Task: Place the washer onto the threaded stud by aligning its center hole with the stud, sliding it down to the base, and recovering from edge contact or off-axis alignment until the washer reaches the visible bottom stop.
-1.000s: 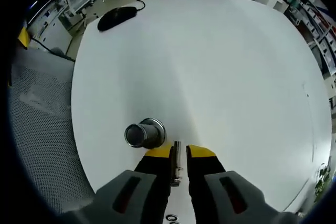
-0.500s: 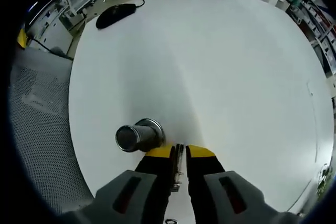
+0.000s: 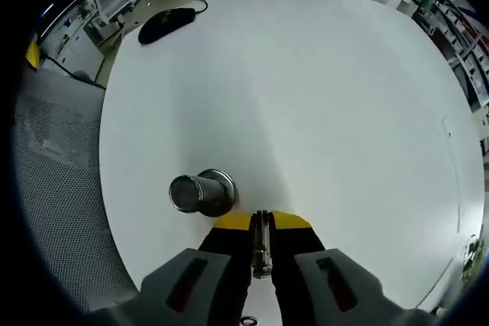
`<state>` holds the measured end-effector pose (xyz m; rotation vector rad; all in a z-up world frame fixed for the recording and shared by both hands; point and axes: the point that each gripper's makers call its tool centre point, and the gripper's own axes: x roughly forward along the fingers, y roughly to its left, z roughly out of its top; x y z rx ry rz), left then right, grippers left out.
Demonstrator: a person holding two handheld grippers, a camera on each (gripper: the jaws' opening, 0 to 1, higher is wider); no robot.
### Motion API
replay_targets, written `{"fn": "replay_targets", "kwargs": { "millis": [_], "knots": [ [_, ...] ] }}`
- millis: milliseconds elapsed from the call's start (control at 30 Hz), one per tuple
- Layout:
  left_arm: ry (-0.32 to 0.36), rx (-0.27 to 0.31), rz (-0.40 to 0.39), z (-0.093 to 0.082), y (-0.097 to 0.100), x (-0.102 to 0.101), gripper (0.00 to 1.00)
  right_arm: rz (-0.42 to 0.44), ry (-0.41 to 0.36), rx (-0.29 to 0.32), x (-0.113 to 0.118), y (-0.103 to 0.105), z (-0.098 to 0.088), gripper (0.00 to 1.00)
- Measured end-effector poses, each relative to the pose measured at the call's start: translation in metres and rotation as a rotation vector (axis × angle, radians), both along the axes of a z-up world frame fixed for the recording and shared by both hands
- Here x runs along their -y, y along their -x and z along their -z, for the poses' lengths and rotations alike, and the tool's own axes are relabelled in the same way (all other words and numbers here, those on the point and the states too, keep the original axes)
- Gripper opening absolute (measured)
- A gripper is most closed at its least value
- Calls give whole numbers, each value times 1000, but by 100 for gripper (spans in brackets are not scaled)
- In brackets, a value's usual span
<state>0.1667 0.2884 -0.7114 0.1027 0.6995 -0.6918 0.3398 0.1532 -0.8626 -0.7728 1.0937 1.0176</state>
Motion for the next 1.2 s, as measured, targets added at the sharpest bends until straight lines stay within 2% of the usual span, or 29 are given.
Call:
{"fn": "replay_targets", "kwargs": {
  "millis": [600, 1200],
  "knots": [
    [2, 3, 11, -1, 1, 2, 31, 5, -60, 70, 20, 5, -20, 9],
    [-1, 2, 14, 0, 1, 2, 31, 40, -101, 101, 35, 13, -29, 9]
  ]
}}
